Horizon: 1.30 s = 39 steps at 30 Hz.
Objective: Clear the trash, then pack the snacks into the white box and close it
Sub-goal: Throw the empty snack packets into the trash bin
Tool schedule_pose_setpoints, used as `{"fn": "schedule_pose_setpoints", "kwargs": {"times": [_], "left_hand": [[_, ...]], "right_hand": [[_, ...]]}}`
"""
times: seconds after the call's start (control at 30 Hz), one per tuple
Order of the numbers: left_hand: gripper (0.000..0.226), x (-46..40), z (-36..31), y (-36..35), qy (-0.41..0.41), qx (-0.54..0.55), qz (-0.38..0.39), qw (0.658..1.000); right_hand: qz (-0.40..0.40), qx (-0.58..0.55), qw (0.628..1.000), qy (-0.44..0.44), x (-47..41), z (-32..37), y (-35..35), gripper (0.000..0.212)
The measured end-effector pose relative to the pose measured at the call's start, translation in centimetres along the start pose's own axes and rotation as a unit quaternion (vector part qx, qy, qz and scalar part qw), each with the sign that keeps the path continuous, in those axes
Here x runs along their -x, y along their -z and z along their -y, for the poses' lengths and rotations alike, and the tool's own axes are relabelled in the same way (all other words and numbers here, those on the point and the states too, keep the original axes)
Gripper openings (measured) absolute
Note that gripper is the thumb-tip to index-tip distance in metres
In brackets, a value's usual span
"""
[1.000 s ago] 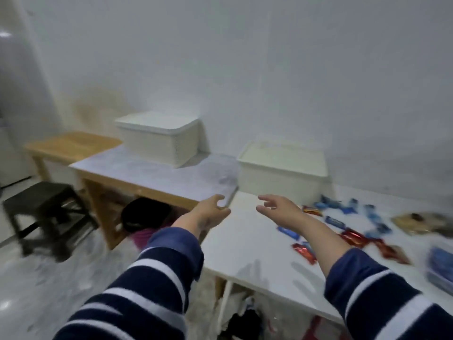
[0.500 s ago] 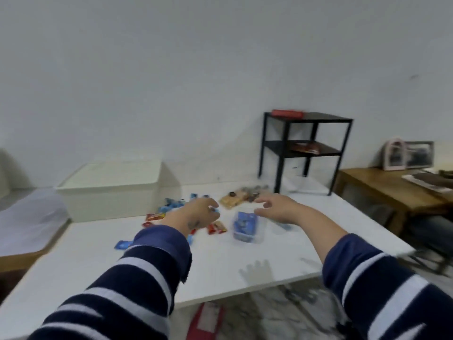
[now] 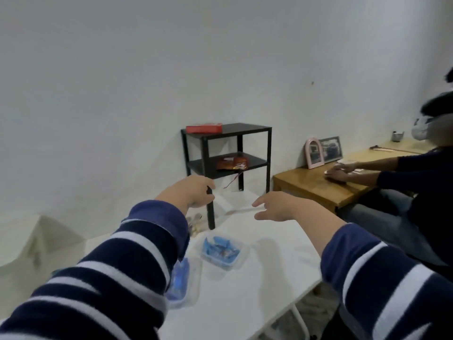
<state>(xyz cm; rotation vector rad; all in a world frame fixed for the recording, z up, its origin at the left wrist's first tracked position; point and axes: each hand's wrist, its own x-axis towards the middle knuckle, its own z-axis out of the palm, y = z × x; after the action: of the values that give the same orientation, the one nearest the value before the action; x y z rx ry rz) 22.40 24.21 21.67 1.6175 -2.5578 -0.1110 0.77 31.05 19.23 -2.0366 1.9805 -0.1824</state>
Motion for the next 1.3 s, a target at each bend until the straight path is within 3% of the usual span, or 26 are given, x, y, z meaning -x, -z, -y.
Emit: {"fn": "schedule_pose_setpoints", "kwargs": {"times": [0.33,0.47,0.67,0.73,0.83,0.93,1.13,1.23,1.3], "left_hand": [[0.042,-17.7,3.0,5.0,-0.028,-0.014,-0.106,0.994],[0.045,-23.2,4.4,5.7,-0.005,-0.003,-0.16,0.987],[0.061,-31.4,6.4,6.5,0.042,0.008,-0.174,0.984],[0.073,-34.0,6.9,6.6,0.057,0.005,-0.17,0.984],[0.091,-37.0,7.3,5.8,0.062,-0.016,-0.141,0.988],[0.094,-38.2,7.3,4.5,0.063,-0.013,-0.146,0.987],[0.088,-37.7,6.5,3.9,0.087,-0.082,-0.2,0.972],[0.073,-36.5,5.6,3.3,0.082,-0.148,-0.242,0.955],[0.061,-35.1,5.0,3.2,0.067,-0.202,-0.275,0.938]], "right_hand": [[-0.021,-0.027,0.999,-0.016,-15.3,-3.8,3.8,0.049],[-0.024,-0.053,0.998,-0.024,-21.4,-5.5,4.4,0.052],[-0.044,-0.088,0.995,0.017,-31.6,-8.4,5.0,0.044],[-0.033,-0.096,0.994,0.033,-35.6,-9.6,4.9,0.054],[0.005,-0.047,0.997,0.065,-40.6,-10.9,4.2,0.087],[0.03,0.031,0.994,0.103,-43.9,-11.1,2.7,0.1],[-0.025,0.135,0.978,0.156,-44.8,-11.1,0.7,0.078],[-0.056,0.16,0.969,0.182,-43.3,-11.3,1.1,0.056],[-0.077,0.172,0.962,0.197,-42.0,-11.0,2.0,0.054]]}}
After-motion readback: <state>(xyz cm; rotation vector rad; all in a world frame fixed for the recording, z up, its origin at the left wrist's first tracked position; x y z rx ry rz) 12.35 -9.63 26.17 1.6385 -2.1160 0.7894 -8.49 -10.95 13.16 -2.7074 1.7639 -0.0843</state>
